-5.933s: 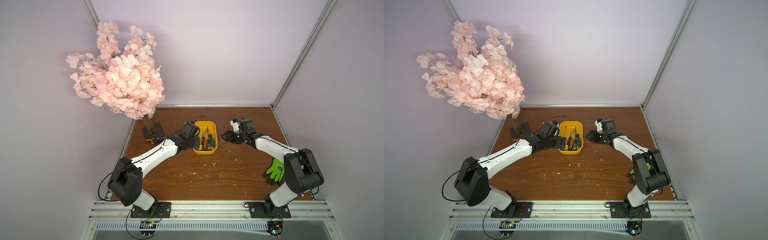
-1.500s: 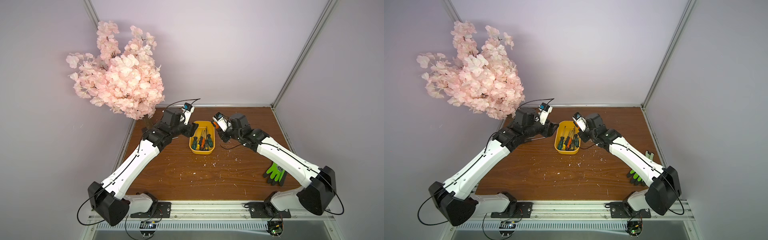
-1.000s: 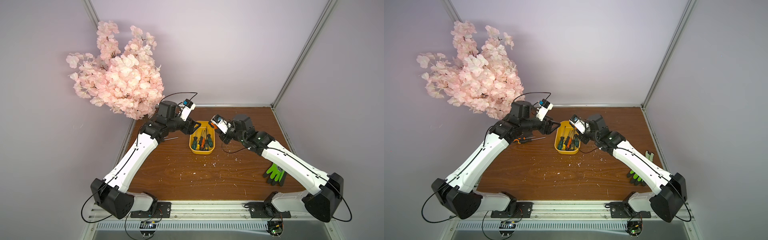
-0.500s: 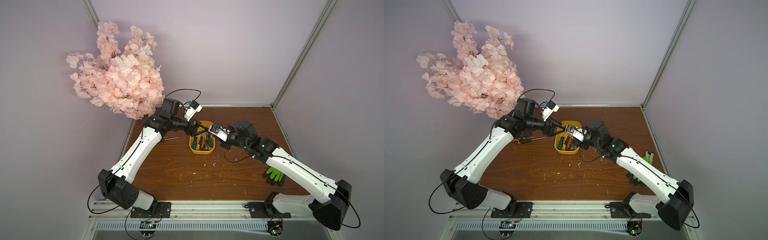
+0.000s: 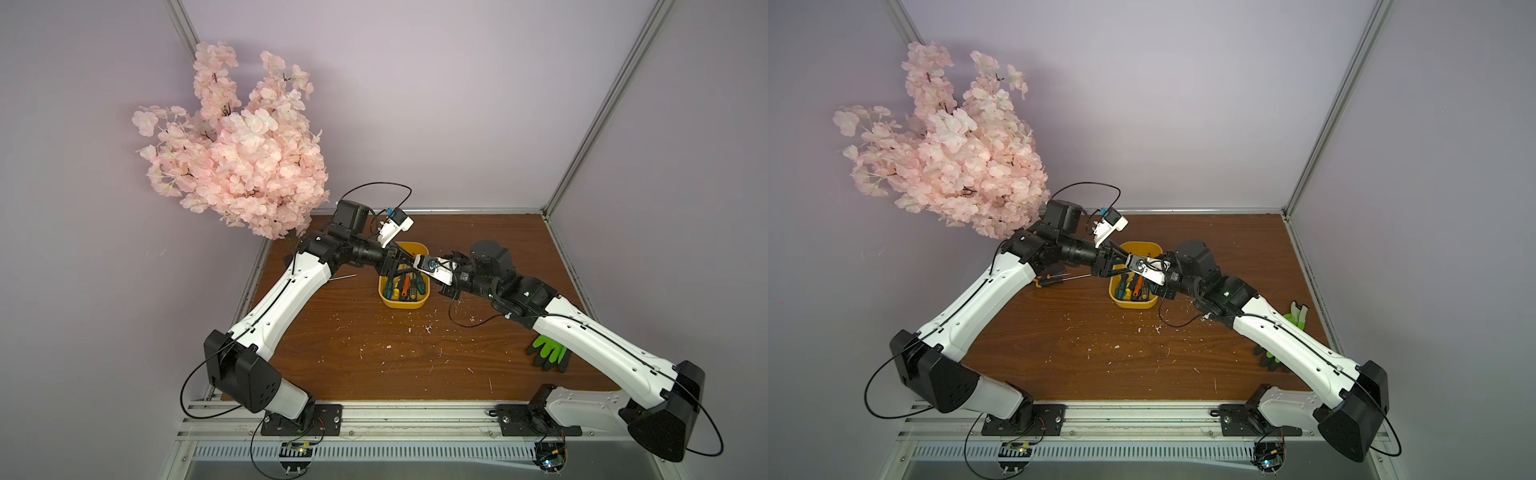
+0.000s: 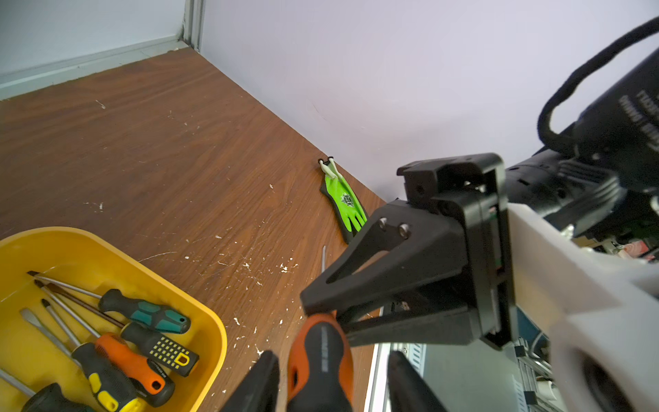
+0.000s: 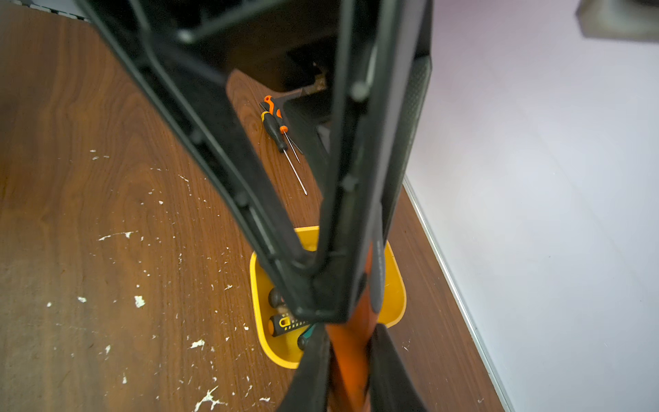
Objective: Put the screwdriver on the desktop into the storage box
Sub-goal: Pick up the screwdriver from the center of the board.
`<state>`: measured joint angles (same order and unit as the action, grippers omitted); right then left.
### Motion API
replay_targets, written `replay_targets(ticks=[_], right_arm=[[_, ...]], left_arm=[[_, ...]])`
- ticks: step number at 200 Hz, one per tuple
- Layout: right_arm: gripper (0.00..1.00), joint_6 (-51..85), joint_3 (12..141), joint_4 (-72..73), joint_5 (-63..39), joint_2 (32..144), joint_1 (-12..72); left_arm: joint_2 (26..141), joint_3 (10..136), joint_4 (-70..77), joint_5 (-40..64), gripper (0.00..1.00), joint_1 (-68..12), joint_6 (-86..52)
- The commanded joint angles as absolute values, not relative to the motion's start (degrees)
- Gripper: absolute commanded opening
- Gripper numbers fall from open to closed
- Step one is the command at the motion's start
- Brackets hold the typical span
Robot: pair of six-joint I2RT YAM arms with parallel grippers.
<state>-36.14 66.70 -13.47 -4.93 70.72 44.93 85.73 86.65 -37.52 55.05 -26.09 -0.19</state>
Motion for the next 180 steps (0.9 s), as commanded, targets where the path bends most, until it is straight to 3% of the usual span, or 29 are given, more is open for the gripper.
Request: replay_targets(ticks=[1, 46, 56, 64, 77, 95, 118, 152, 180], right_arm=[[0.07, -37.5, 69.0, -10.8, -5.6, 70.4, 45.3], [0.10, -37.5, 68.8, -9.7, -3.9, 70.5, 45.9], [0.12, -37.0, 68.3, -8.9, -3.1, 70.3, 46.0], [0.25, -36.2, 67.5, -7.6, -1.9, 70.1, 46.0], [0.57, -34.0, 66.0, -5.3, 0.4, 69.7, 46.0], [0.67, -28.5, 64.0, -2.3, 1.7, 68.4, 45.4], [0.67, -13.9, 63.5, -0.9, -3.1, 67.7, 41.4], [0.63, 8.7, 63.9, 0.6, -15.9, 69.1, 32.6], [0.59, 28.9, 57.7, 14.9, -27.9, 69.2, 27.7]], left_arm=[[86.1, 86.1, -38.0, 56.7, 0.41, -26.9, -0.2], [86.4, 86.0, -38.0, 56.5, 0.01, -28.0, 0.0], [86.3, 86.1, -38.0, 55.6, 0.00, -28.0, 0.2], [86.2, 86.1, -38.0, 55.2, 0.00, -28.0, 0.4], [86.4, 86.8, -38.0, 52.4, 0.00, -28.0, -0.1], [86.5, 87.5, -37.1, 47.2, 0.00, -27.6, -2.0], [84.2, 85.3, -29.7, 42.1, 0.00, -27.0, -7.5], [76.5, 72.7, -9.3, 34.6, 0.00, -25.0, -18.4], [71.9, 66.3, 0.1, 27.1, 0.00, -25.4, -22.8]])
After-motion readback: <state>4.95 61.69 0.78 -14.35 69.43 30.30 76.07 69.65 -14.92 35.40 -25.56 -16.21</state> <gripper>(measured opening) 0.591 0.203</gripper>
